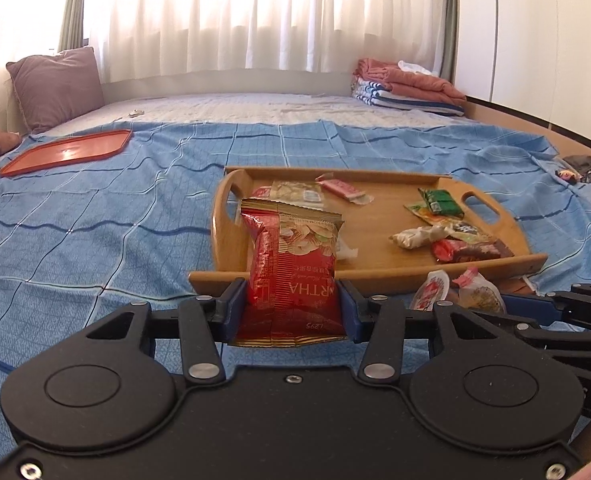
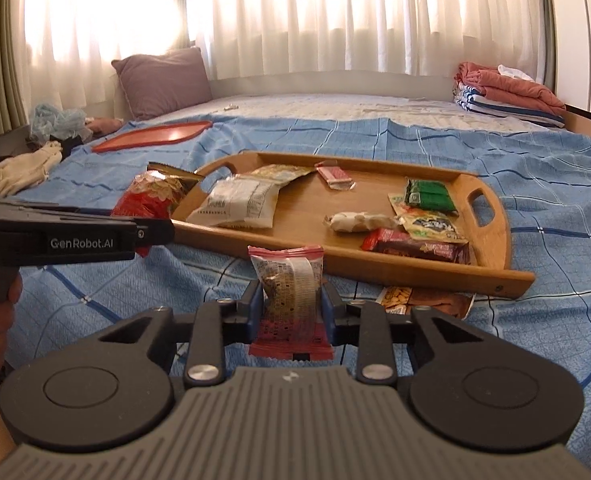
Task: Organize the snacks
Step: 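Carry the red chip bag with the left tool while the right tool carries the pink-red bag onto the tray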
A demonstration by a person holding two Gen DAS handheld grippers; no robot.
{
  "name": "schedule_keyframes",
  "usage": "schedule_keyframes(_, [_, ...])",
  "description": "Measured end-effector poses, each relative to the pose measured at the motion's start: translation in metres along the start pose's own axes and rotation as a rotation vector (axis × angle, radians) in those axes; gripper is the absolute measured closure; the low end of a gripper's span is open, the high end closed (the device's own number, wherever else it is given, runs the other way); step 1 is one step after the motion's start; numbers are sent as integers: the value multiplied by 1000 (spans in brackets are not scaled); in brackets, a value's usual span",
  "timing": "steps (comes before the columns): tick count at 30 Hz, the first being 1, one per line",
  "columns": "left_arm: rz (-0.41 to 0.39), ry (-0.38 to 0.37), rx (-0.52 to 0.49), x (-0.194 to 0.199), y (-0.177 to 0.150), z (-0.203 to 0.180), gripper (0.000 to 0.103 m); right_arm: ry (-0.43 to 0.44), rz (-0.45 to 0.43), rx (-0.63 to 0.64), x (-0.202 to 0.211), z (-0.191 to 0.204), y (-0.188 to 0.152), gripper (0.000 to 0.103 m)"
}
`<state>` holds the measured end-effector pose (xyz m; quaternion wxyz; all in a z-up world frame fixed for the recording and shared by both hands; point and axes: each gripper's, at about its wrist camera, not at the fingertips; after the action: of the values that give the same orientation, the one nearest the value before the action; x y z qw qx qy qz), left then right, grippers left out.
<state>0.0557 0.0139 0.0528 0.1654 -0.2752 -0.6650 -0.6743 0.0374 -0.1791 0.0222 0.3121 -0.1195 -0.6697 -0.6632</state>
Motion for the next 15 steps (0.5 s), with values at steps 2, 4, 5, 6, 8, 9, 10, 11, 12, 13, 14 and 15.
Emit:
schedule_keyframes(2, [-2,-10,-5,1,4,-2,57,1,-14,-18,3,-3,5,68])
schedule_keyframes(4, [1,-20,-8,0,11,-4,57,-1,-32,-27,6,-7,11,67])
schedule_keyframes(5, [3,-27,-5,-1,15,-5,57,-4,-42,-28,7,-9,16,67])
schedule_keyframes(6, [5,-36,0,-3,19,-6,57,-12,-50,-29,8,-11,21,67])
schedule_keyframes(8, [10,-53,11,-8,30,-7,57,-24,-60,-29,6,-17,32,67])
schedule_keyframes(9, [12,-61,12,-11,36,-9,57,-30,-63,-32,4,-21,38,67])
schedule_keyframes(10, [14,-71,8,-15,42,-10,57,-31,-52,-30,1,-25,45,67])
schedule_keyframes(11, [15,-76,8,-19,48,-12,57,-30,-37,-31,-4,-30,52,67])
schedule_keyframes(12, [18,-80,10,-25,54,-14,57,-27,-29,-34,-8,-35,59,67])
schedule_keyframes(13, [24,-84,10,-30,60,-16,57,-28,-23,-36,-14,-39,66,67])
schedule_keyframes(14, [31,-88,14,-36,66,-17,57,-33,-18,-38,-19,-43,72,67])
schedule_keyframes(15, [41,-93,18,-43,71,-19,57,-38,-14,-42,-25,-48,79,67])
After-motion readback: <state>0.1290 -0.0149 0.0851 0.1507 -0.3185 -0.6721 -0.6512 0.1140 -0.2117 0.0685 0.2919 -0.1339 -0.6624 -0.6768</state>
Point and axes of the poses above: each gripper's, at about its wrist camera, not at the fingertips, and x roughly against the way its jaws point, z to its left, y to its top, and after that the axes turned 6 degrees about z, right-handed
